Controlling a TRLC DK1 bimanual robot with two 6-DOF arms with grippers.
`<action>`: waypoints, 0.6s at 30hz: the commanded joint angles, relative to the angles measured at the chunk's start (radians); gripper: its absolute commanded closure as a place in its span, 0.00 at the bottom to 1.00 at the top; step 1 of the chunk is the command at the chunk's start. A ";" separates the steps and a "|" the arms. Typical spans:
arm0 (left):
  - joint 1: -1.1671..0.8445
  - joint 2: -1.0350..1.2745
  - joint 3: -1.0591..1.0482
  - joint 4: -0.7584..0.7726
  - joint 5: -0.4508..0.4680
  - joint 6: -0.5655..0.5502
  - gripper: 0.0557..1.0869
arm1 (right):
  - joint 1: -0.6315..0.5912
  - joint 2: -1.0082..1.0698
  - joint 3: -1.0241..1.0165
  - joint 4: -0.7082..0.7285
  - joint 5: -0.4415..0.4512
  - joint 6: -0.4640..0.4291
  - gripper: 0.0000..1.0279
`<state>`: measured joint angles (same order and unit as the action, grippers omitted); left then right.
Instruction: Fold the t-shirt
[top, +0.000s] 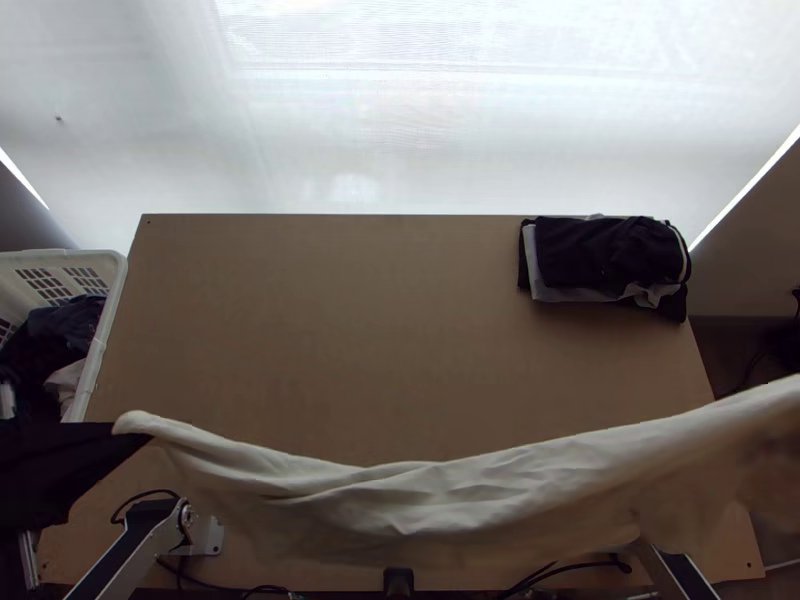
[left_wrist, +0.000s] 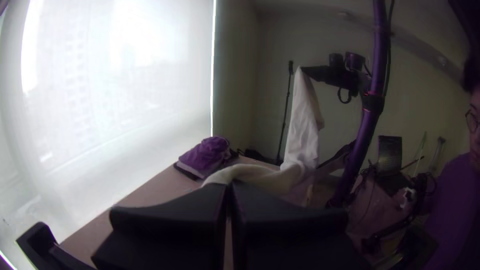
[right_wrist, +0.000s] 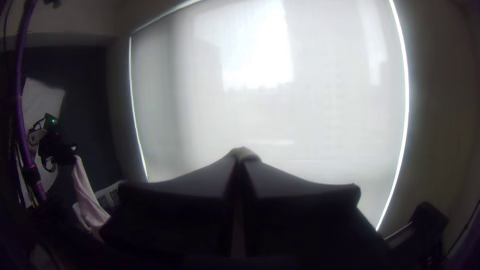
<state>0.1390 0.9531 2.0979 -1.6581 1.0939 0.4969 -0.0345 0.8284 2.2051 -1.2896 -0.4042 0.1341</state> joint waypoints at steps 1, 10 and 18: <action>-0.059 -0.039 -0.311 0.023 -0.019 0.061 0.97 | 0.033 -0.049 -0.346 0.016 -0.012 0.018 0.97; 0.011 0.276 -0.860 0.170 -0.040 0.287 0.97 | 0.156 0.199 -0.769 0.273 -0.012 0.039 0.97; 0.022 0.639 -0.751 0.248 -0.042 0.364 0.97 | 0.133 0.476 -0.772 0.412 -0.012 -0.054 0.97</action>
<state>0.1452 1.3338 1.3460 -1.4609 1.0550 0.7967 0.0982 1.1080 1.4887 -0.9806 -0.4149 0.1360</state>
